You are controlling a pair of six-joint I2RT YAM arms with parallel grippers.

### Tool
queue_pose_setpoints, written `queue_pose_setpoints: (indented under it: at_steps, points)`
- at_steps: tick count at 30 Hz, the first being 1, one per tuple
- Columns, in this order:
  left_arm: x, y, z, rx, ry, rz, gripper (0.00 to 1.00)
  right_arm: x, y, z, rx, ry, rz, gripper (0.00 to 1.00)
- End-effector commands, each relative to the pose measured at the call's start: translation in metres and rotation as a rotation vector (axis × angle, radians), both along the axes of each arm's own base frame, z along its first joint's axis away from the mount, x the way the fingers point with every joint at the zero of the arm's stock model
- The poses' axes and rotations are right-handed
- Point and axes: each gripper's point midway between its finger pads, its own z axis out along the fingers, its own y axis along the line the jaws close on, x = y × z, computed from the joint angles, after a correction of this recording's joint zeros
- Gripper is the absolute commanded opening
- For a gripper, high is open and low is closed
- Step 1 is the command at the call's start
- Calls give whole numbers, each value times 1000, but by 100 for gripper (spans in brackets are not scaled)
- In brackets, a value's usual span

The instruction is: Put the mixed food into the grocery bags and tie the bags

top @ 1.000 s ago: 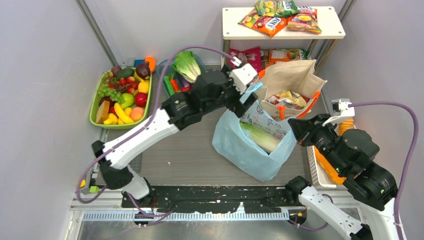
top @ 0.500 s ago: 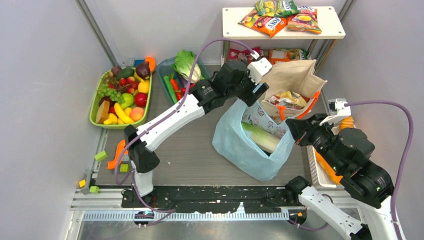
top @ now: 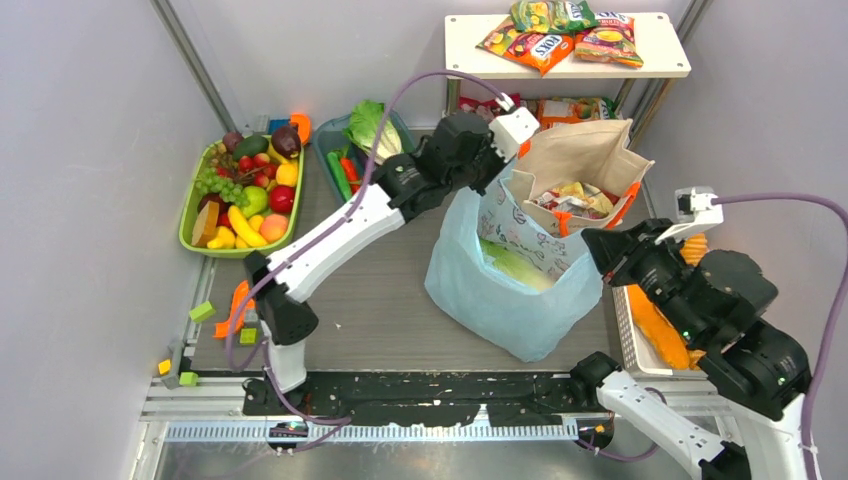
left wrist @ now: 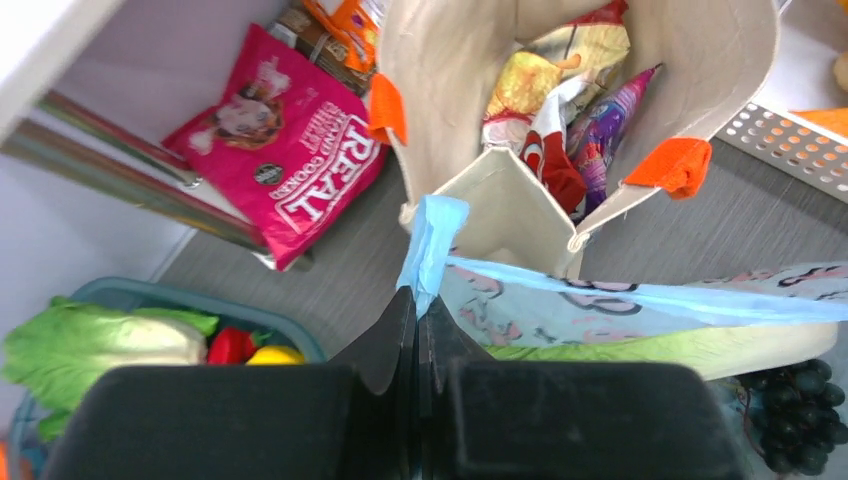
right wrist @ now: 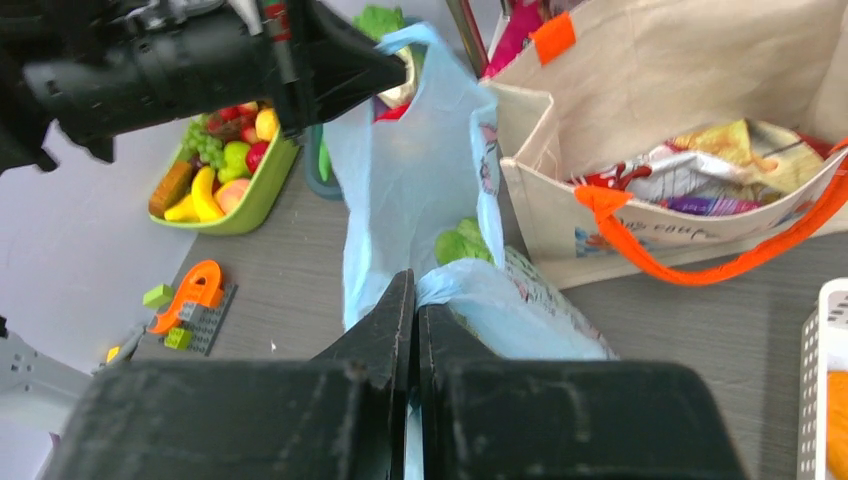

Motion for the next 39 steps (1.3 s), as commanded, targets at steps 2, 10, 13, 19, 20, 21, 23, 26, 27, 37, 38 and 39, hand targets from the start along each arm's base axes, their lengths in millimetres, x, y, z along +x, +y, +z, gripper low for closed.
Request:
queue_pose_setpoints:
  at_steps: [2,10,13,19,20,21,23,26,27,37,38,39]
  points:
    - [-48,80,142,-204,-181,39,0,-8,-22,60,-6,-137,-57,5]
    - [-87,132,174,-321,-236,48,0,-16,-36,97,-14,-204,-93,5]
    - [-82,126,157,-289,-204,54,0,-10,-31,79,-17,-165,-95,5]
    - [-82,97,129,-294,-59,8,12,-8,-30,59,0,-133,-101,5]
    - [-82,93,127,-298,-49,-1,13,-8,-31,58,1,-132,-105,5]
    - [-81,91,127,-305,-47,-5,12,-8,-31,54,-2,-124,-106,5]
    - [-76,88,126,-314,-43,-1,9,-8,-32,51,-2,-117,-111,5]
    - [-70,89,131,-337,-41,3,2,-11,-37,51,-2,-122,-127,5]
    - [-68,89,134,-346,-46,3,1,-11,-40,51,-6,-121,-142,5]
    - [-57,98,121,-389,76,14,84,-10,-53,34,-12,-100,-217,5]
    - [-56,103,120,-413,107,20,86,-8,-51,29,-15,-89,-216,5]
    - [-55,107,118,-440,146,18,88,-7,-51,27,-17,-84,-216,5]
